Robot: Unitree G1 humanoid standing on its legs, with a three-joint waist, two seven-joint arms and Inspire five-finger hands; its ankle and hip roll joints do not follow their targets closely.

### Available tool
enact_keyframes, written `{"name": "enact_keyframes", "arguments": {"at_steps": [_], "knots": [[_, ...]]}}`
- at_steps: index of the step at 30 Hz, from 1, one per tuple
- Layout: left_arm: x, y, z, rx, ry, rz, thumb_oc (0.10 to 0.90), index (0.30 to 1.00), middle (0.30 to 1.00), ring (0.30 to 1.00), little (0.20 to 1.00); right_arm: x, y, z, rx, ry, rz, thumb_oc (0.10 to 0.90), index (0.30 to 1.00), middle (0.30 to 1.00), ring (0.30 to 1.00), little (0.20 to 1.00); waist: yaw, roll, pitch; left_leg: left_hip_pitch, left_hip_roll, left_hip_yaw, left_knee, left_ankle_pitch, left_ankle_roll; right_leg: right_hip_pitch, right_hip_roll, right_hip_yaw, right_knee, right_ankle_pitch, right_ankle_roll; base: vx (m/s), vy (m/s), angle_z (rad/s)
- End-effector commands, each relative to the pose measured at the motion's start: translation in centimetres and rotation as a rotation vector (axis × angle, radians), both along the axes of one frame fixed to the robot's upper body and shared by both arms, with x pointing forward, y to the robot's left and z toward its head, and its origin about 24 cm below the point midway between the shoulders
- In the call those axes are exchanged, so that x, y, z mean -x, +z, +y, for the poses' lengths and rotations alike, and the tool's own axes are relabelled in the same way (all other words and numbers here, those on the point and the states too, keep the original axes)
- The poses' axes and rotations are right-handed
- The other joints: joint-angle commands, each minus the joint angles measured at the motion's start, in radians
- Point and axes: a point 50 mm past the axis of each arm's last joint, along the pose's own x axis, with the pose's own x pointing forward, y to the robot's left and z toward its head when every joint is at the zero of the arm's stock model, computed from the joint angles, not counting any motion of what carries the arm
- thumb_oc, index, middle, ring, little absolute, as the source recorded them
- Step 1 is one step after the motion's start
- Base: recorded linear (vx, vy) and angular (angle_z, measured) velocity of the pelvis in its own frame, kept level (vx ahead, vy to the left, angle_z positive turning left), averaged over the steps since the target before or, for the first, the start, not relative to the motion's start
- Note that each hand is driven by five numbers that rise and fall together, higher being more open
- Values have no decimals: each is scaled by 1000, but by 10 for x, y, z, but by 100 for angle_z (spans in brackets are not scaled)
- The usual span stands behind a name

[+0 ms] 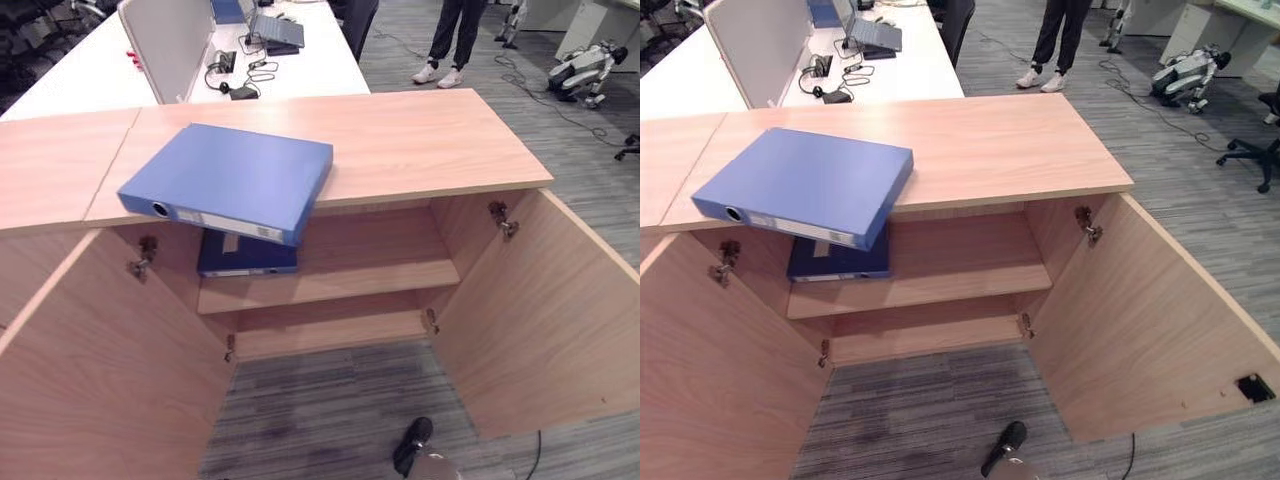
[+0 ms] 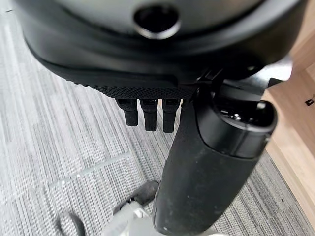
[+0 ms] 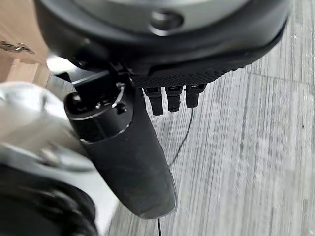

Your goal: Put the empty folder in the office cabinet

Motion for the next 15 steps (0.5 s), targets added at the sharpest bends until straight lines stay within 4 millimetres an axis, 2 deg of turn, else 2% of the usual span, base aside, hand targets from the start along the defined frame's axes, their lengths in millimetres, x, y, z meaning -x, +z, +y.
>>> {"name": "enact_keyframes", "arguments": {"at_steps": [1,4,10,12,13,15], "knots": [[-33,8,4,-14,-65,-98,800,900,900,900,900,-27,8,-14,48,20,-63,800,900,900,900,900,18,11,44,-112,-51,-13,-12,-73,49,83,-54,42,-92,-68,123,173,-110,-2],[-42,8,-1,-4,-86,-120,800,900,900,900,900,-25,9,-19,61,9,-62,800,900,900,900,900,5,22,43,-138,-35,-23,17,-71,37,104,-38,35,-113,-74,113,126,-163,6],[-52,8,-11,22,-106,-145,800,900,900,900,900,-29,13,-28,82,-29,-89,800,900,900,900,900,-11,43,29,-191,13,-6,112,-82,2,147,-14,-28,-139,-96,89,101,-147,38],[-53,8,-13,29,-105,-150,800,900,900,900,900,-31,14,-29,84,-24,-94,800,900,900,900,900,-11,55,28,-200,46,3,167,-110,-18,165,11,-32,-144,-128,82,155,-188,13],[-55,8,-15,35,-104,-157,800,900,900,900,900,-35,16,-31,91,-21,-107,800,900,900,900,900,-10,54,34,-229,77,20,254,-122,-42,183,20,-50,-152,-149,64,127,-163,0],[-56,8,-17,40,-103,-164,800,900,900,900,900,-37,17,-33,98,-22,-115,800,900,900,900,900,-9,56,39,-251,98,24,315,-129,-59,195,26,-57,-164,-160,53,55,-123,-6]]}}
